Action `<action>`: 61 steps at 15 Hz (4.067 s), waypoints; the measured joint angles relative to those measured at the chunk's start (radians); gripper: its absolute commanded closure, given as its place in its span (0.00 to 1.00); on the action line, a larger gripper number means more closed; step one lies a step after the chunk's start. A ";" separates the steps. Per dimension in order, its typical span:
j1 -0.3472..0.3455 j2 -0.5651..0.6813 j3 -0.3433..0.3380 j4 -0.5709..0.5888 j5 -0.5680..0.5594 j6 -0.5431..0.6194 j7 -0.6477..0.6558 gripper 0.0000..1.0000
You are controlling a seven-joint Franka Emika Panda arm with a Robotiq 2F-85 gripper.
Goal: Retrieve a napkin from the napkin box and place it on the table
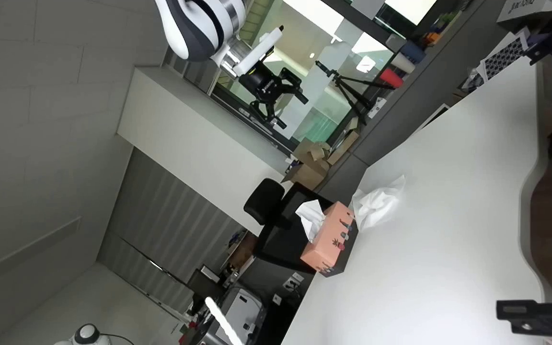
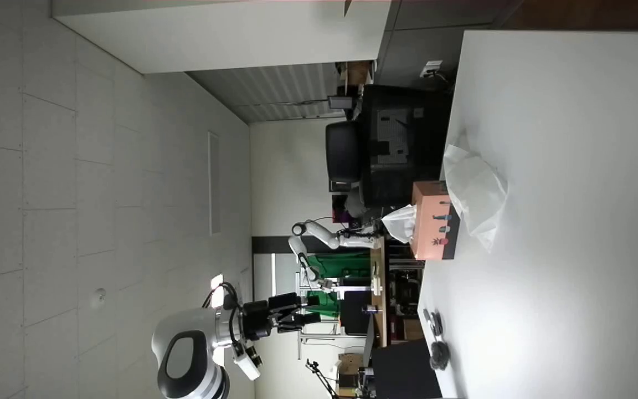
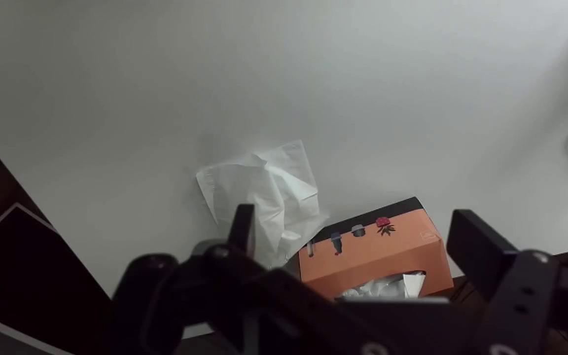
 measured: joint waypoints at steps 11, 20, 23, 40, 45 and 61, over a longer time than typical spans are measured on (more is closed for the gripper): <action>0.005 0.056 0.000 0.039 0.001 0.079 -0.031 0.00; 0.060 0.490 0.019 0.364 -0.003 0.369 -0.059 0.00; 0.062 0.593 0.018 0.464 -0.004 0.378 -0.055 0.00; 0.062 0.599 0.018 0.480 -0.004 0.378 -0.055 0.00; 0.053 0.621 0.030 0.499 -0.002 0.381 -0.223 0.00; -0.022 1.022 0.115 1.133 -0.055 -0.111 -0.937 0.00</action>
